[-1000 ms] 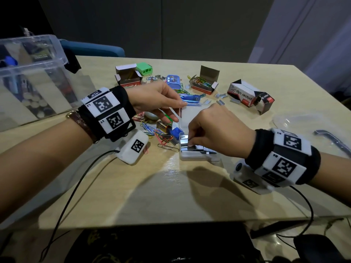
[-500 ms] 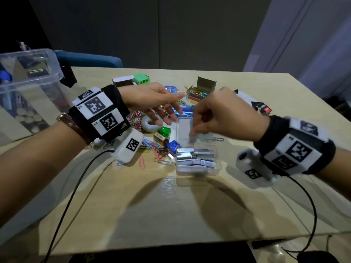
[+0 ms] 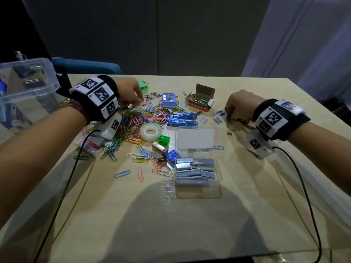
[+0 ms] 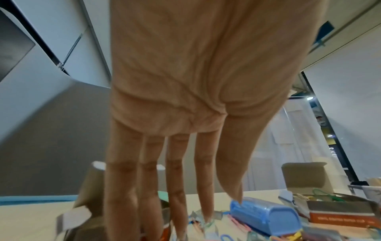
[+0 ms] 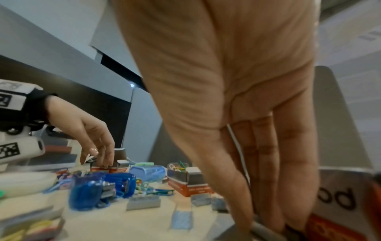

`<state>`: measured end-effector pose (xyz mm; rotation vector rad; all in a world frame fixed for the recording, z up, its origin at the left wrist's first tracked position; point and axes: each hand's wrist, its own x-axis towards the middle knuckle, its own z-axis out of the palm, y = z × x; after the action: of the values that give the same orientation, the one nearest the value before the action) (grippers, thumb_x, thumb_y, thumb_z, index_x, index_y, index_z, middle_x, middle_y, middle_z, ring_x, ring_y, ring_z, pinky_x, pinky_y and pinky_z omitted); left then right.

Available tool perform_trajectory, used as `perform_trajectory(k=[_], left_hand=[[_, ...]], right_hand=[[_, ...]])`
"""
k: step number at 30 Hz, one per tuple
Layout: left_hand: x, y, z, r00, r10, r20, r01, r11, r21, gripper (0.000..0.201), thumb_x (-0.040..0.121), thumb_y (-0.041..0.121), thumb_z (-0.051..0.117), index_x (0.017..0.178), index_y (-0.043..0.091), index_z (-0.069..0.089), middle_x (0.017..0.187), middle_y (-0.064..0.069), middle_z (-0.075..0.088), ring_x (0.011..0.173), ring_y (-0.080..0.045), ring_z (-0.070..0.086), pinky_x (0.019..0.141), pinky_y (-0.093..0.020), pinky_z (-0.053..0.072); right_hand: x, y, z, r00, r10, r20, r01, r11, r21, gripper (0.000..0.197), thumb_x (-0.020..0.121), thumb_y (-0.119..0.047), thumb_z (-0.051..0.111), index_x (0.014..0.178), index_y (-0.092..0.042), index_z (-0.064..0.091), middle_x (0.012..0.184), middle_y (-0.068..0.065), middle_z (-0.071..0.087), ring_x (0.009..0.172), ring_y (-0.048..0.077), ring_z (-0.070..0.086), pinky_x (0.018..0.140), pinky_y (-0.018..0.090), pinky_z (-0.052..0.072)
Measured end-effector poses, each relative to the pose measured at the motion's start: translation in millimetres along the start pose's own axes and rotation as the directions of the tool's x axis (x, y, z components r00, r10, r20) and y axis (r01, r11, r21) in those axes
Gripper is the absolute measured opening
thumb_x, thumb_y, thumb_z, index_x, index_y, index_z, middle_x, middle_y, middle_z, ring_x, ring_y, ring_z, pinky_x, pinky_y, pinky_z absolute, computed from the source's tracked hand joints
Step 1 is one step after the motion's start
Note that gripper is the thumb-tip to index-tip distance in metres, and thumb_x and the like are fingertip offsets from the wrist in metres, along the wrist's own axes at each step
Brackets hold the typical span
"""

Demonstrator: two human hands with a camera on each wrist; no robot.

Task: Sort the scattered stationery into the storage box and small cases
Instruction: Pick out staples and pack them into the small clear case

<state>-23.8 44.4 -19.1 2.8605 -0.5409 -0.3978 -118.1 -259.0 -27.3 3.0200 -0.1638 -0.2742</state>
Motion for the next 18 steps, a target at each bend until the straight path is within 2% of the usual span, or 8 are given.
perform_trajectory(k=[2,4,6,8,11,13,15,18], left_hand=[[-0.1,-0.3,2.7,0.997,-0.035,0.072,0.033,0.999,0.029,0.031,0.092,0.014,0.064,0.121,0.005,0.064,0.106,-0.011,0.06,0.09,-0.021,0.053,0.063,-0.025,0.042],[-0.5,1.3,6.0,0.988,-0.068,0.137,0.064,0.997,0.034,0.039,0.088,0.016,0.07,0.124,0.007,0.061,0.112,-0.011,0.057,0.097,-0.022,0.054,0.06,-0.021,0.043],[-0.1,3.7,9.0,0.984,-0.076,0.159,0.071,0.997,0.036,0.044,0.083,0.018,0.074,0.124,0.009,0.06,0.111,-0.01,0.057,0.098,-0.022,0.054,0.062,-0.019,0.044],[1.5,5.5,11.6,0.984,-0.059,0.167,0.055,0.998,0.028,0.041,0.08,0.016,0.077,0.118,0.012,0.062,0.101,-0.007,0.055,0.095,-0.021,0.053,0.065,-0.021,0.046],[3.8,4.9,14.5,0.976,-0.033,0.217,0.047,0.997,-0.058,0.036,0.077,0.008,0.078,0.11,0.013,0.062,0.094,-0.009,0.061,0.084,-0.022,0.058,0.069,-0.029,0.054],[2.8,4.2,14.8,0.966,-0.007,0.26,0.043,0.99,-0.132,0.035,0.077,0.002,0.076,0.109,0.01,0.062,0.087,-0.011,0.065,0.075,-0.021,0.063,0.06,-0.026,0.057],[1.2,4.3,14.6,0.961,0.017,0.277,0.038,0.981,-0.193,0.031,0.078,-0.003,0.073,0.106,0.006,0.063,0.082,-0.011,0.064,0.069,-0.021,0.063,0.053,-0.024,0.057],[0.3,4.3,13.7,0.974,0.063,0.219,-0.002,0.964,-0.267,0.021,0.082,-0.008,0.068,0.099,0.004,0.065,0.076,-0.011,0.061,0.068,-0.021,0.062,0.052,-0.025,0.058]], right_hand=[[1.5,-2.7,-0.2,1.0,0.005,0.013,-0.004,0.999,-0.043,0.02,0.082,-0.01,0.073,0.101,-0.003,0.071,0.086,0.013,0.064,0.065,0.026,0.056,0.051,0.024,0.041],[2.3,-5.9,-0.6,1.0,0.008,0.008,-0.007,0.998,-0.068,0.028,0.081,-0.015,0.076,0.105,-0.003,0.068,0.091,0.014,0.064,0.073,0.029,0.058,0.061,0.028,0.046],[3.5,-8.7,-0.9,0.999,0.022,0.028,-0.02,0.999,-0.048,0.032,0.079,-0.018,0.078,0.105,-0.004,0.066,0.098,0.015,0.066,0.078,0.029,0.061,0.065,0.031,0.049],[4.9,-9.9,-0.1,0.996,0.036,0.084,-0.037,0.999,0.02,0.031,0.076,-0.019,0.08,0.1,-0.004,0.069,0.096,0.014,0.07,0.08,0.028,0.065,0.068,0.033,0.054],[7.9,-7.3,0.2,0.991,0.057,0.118,-0.076,0.983,0.167,0.022,0.079,-0.021,0.076,0.092,-0.003,0.073,0.087,0.011,0.072,0.072,0.022,0.065,0.064,0.029,0.054],[10.0,-3.8,-0.8,0.991,0.077,0.107,-0.101,0.966,0.236,0.021,0.086,-0.023,0.07,0.091,-0.002,0.071,0.083,0.01,0.07,0.067,0.02,0.063,0.059,0.026,0.052],[11.6,-1.0,-1.9,0.991,0.074,0.108,-0.104,0.947,0.303,0.02,0.091,-0.02,0.066,0.092,-0.001,0.069,0.084,0.012,0.071,0.066,0.02,0.066,0.06,0.025,0.055],[11.7,-2.6,-3.6,0.994,-0.037,0.104,-0.011,0.903,0.43,0.011,0.093,-0.014,0.064,0.095,-0.004,0.066,0.089,0.011,0.072,0.067,0.015,0.07,0.052,0.021,0.053]])
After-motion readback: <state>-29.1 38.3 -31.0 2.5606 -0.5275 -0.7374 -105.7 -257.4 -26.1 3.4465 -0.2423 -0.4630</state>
